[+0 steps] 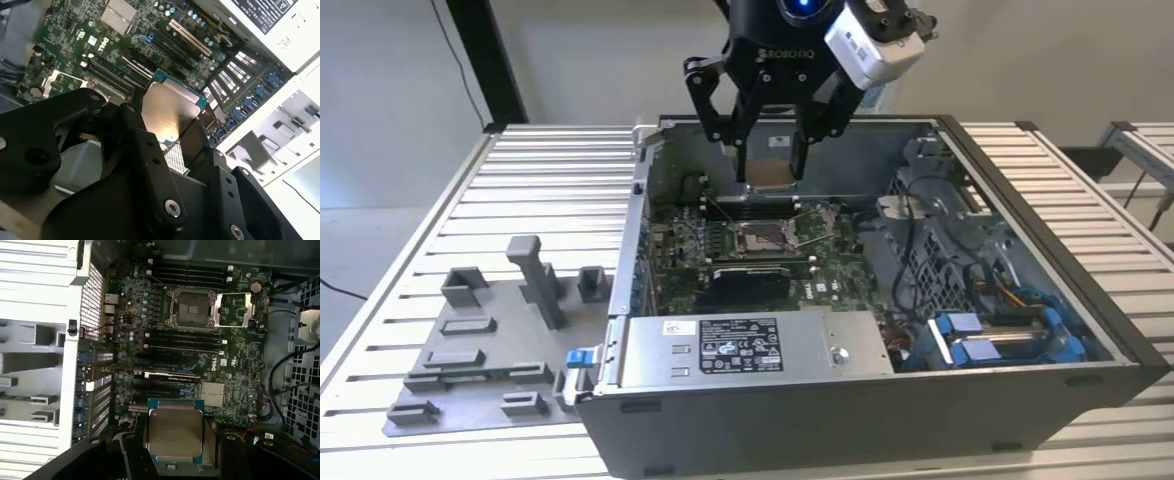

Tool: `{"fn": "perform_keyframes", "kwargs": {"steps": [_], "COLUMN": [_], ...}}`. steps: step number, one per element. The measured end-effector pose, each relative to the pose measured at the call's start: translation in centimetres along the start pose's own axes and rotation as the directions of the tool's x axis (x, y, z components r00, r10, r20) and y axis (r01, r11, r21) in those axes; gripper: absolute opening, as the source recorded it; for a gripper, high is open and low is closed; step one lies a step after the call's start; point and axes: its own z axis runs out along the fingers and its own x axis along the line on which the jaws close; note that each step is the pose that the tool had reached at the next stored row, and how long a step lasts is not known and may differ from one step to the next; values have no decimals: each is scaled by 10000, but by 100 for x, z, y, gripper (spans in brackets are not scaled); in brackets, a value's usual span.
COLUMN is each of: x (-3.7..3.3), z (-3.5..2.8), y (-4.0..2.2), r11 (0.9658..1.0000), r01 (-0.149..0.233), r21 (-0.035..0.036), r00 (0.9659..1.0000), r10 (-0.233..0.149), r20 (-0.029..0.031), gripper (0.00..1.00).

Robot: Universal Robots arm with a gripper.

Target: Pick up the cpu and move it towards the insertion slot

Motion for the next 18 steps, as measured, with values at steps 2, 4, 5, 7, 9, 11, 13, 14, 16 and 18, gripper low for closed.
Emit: {"fn": "perform_keyframes", "kwargs": {"steps": [2,4,5,7,9,11,13,14,16,18], "x": [-60,-111,-131,-169,-184,-204,-228,-241,-262,-272], "z": [-1,-1,-1,-1,0,1,3,4,4,4], "y": [-4,-8,-9,-12,-13,-14,-15,-16,-18,-19], "r11": [10000,10000,10000,10000,10000,10000,10000,9999,9999,9999], "r01": [0,1,1,1,1,-23,-72,-101,-146,-162], "r21": [0,0,0,0,-2,-1,-1,-1,-1,-1], "r00": [10000,10000,10000,10000,10000,10000,10000,9999,9999,9999], "r10": [0,-1,-1,-1,-1,23,72,101,146,162], "r20": [0,1,0,0,1,1,2,3,5,4], "gripper": [0,0,0,0,0,0,0,0,0,0]}}
